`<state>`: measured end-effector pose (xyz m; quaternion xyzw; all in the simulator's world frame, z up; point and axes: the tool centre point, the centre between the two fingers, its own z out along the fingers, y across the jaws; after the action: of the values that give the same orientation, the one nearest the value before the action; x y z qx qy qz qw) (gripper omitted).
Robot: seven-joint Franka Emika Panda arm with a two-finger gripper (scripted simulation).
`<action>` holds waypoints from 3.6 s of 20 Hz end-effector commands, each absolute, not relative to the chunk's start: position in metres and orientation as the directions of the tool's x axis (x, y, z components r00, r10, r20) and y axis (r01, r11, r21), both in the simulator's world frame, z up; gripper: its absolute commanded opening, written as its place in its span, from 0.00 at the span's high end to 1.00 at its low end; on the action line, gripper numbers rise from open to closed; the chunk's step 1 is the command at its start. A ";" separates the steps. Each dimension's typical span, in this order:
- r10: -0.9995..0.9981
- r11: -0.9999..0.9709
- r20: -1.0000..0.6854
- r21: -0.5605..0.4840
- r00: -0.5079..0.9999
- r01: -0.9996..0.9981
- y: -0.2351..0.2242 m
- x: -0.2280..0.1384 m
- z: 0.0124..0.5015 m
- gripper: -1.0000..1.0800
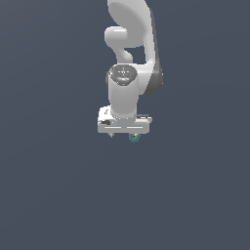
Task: Pick up the object and move it to a goal position.
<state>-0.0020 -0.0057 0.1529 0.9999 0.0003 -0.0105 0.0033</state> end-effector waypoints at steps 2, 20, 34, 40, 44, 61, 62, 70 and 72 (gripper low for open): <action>-0.001 -1.000 -0.021 0.007 1.000 -0.001 -0.006 -0.002 0.153 0.04; -0.045 -0.999 -0.036 0.010 0.998 -0.045 -0.025 -0.014 0.149 0.04; 0.124 -0.992 -0.007 0.000 0.992 0.124 0.038 -0.068 0.147 0.04; 0.161 -0.987 -0.001 0.000 0.987 0.161 0.050 -0.081 0.146 0.04; 0.163 -0.987 -0.001 0.000 0.987 0.163 0.051 -0.082 0.146 0.04; 0.165 -0.986 0.000 0.000 0.986 0.165 0.051 -0.083 0.096 0.04; 0.165 -0.986 0.000 0.000 0.986 0.165 0.051 -0.083 0.096 0.04; 0.165 -0.986 0.000 0.000 0.986 0.165 0.051 -0.083 0.096 1.00; 0.165 -0.986 0.000 0.000 0.986 0.165 0.051 -0.083 0.096 1.00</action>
<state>-0.0824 0.0514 0.0969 0.9966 0.0829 0.0013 -0.0001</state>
